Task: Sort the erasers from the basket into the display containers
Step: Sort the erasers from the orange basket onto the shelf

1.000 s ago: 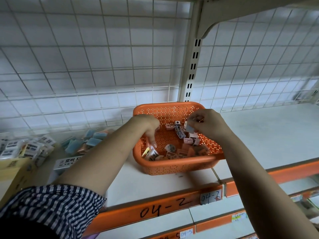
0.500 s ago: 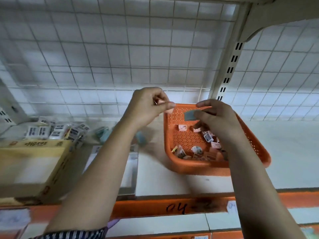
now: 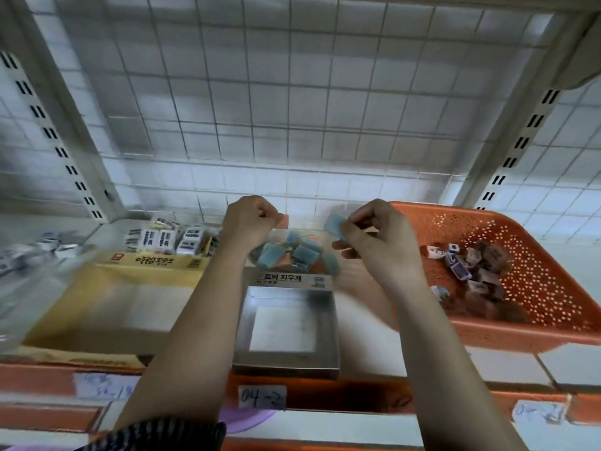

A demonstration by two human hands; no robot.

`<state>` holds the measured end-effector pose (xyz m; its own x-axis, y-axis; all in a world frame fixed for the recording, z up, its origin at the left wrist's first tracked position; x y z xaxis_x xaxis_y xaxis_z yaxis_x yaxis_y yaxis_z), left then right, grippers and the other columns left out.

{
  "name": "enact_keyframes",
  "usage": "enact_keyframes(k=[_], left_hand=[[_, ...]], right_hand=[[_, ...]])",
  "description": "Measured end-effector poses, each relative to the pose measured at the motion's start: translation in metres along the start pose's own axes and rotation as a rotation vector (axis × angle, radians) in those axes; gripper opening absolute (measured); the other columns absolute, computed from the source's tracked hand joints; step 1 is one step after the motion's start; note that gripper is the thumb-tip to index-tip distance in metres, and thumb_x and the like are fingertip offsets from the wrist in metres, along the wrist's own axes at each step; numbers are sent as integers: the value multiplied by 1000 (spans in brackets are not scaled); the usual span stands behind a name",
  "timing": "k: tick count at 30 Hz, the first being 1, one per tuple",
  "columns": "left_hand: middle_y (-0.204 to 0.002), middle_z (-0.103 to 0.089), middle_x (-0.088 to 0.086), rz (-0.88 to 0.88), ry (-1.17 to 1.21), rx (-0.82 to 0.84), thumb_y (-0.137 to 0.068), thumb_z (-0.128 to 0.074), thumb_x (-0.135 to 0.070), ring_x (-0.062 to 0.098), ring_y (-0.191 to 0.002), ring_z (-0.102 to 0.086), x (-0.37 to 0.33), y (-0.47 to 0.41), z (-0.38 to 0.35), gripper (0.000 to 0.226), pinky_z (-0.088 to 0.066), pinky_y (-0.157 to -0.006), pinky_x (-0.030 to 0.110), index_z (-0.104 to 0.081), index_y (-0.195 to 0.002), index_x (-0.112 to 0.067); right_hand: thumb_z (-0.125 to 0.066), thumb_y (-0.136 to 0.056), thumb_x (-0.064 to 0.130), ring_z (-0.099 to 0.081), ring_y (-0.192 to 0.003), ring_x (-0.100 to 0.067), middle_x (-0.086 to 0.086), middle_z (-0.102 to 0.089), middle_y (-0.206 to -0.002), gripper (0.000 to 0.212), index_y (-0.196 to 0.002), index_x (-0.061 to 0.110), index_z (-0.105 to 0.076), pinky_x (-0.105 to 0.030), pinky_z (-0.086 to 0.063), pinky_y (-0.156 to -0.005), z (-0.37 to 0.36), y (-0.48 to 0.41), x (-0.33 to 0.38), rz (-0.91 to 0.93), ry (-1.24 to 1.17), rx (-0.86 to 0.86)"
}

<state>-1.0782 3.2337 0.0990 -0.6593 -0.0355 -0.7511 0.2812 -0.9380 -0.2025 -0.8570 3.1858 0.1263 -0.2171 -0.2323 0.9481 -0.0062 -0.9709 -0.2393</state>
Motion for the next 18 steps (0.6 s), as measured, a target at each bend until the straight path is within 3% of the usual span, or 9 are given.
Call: enact_keyframes(k=[4,7,11,13,16,18], left_hand=[[-101,-72,1,11,-146,193,-90,-66,-29,12,-86,-55,9,-13,-22,20,-40,-73,25,-74,-96,-12],[-107,-70,4,10,-212,296,-93,-62,-30,14,-87,-54,14,-15,-30,25,-37,-71,25,-73,-102,-10],[-93,-71,12,-4,-259,315,-97,-54,-32,20,-77,-56,15,-16,-21,35,-34,-57,24,-72,-98,-2],[-89,-70,8,-29,-248,295,-98,-52,-32,19,-77,-57,14,-17,-12,35,-36,-61,26,-71,-100,-3],[-105,-70,5,-72,-204,212,-97,-55,-29,22,-98,-60,10,-17,9,28,-39,-78,26,-71,-103,-8],[-104,-70,3,-88,-168,167,-96,-57,-26,21,-94,-61,10,-13,22,24,-41,-77,26,-72,-100,-7]], right_hand=[[-65,-87,2,-72,-60,-23,-9,-66,-80,14,-78,11,-58,-44,-59,-60,-8,-2,-9,-16,82,-39],[-65,-86,2,-71,-59,-25,-7,-67,-78,11,-80,10,-60,-48,-59,-63,-9,-5,-14,-31,126,-61],[-68,-84,6,-70,-61,-20,2,-67,-71,14,-77,17,-61,-39,-56,-62,-13,-15,-20,-31,217,-69],[-71,-80,8,-67,-67,-16,5,-67,-71,18,-73,22,-62,-31,-52,-63,-20,-23,-20,-9,269,-60],[-74,-78,9,-61,-67,-9,6,-66,-71,22,-69,23,-61,-25,-49,-66,-40,-33,-22,-32,299,10],[-77,-77,14,-57,-62,-7,5,-65,-70,21,-68,22,-60,-26,-47,-61,-56,-39,-23,-39,347,65]])
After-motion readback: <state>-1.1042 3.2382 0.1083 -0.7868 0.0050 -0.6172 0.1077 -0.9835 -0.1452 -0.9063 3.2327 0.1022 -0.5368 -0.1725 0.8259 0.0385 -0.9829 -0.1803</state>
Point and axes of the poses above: each hand's wrist, its own y-axis away from the middle knuckle, its own z-axis out of the back of the hand, x = y × z, the point moved 6 cm from there along -y, towards the middle knuckle
